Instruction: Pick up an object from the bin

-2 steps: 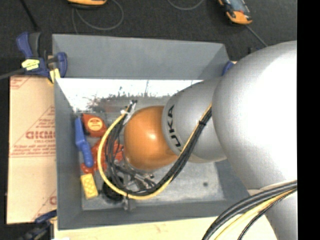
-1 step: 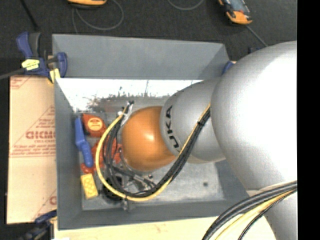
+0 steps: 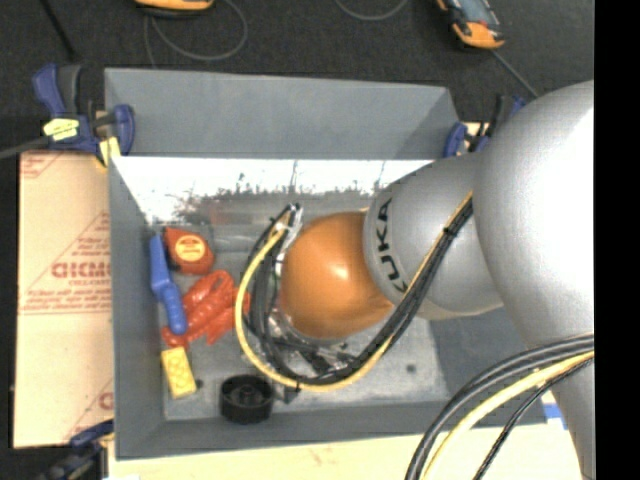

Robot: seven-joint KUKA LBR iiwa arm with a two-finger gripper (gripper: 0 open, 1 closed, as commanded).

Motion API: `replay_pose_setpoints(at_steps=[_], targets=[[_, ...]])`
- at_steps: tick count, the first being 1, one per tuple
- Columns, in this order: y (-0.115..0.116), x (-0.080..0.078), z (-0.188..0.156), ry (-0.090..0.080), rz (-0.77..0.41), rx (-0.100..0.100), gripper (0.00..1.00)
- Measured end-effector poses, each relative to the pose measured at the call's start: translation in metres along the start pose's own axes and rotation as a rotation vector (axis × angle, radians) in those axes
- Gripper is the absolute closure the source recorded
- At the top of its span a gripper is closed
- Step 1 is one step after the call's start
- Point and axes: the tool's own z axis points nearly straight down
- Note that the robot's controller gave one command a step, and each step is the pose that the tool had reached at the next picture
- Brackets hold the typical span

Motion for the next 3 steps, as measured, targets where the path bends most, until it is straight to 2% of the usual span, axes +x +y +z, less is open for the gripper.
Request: replay_pose_setpoints(at_steps=[1,2,3], targets=[[0.0,-0.001,-0.001,-0.004,0.002,0.001,0.0],[0.0,-0.001,-0.001,-0.004,0.002,0.0,0.0],[0.015,-0.013,0.0,-0.005,-0.047,0.002,0.0]])
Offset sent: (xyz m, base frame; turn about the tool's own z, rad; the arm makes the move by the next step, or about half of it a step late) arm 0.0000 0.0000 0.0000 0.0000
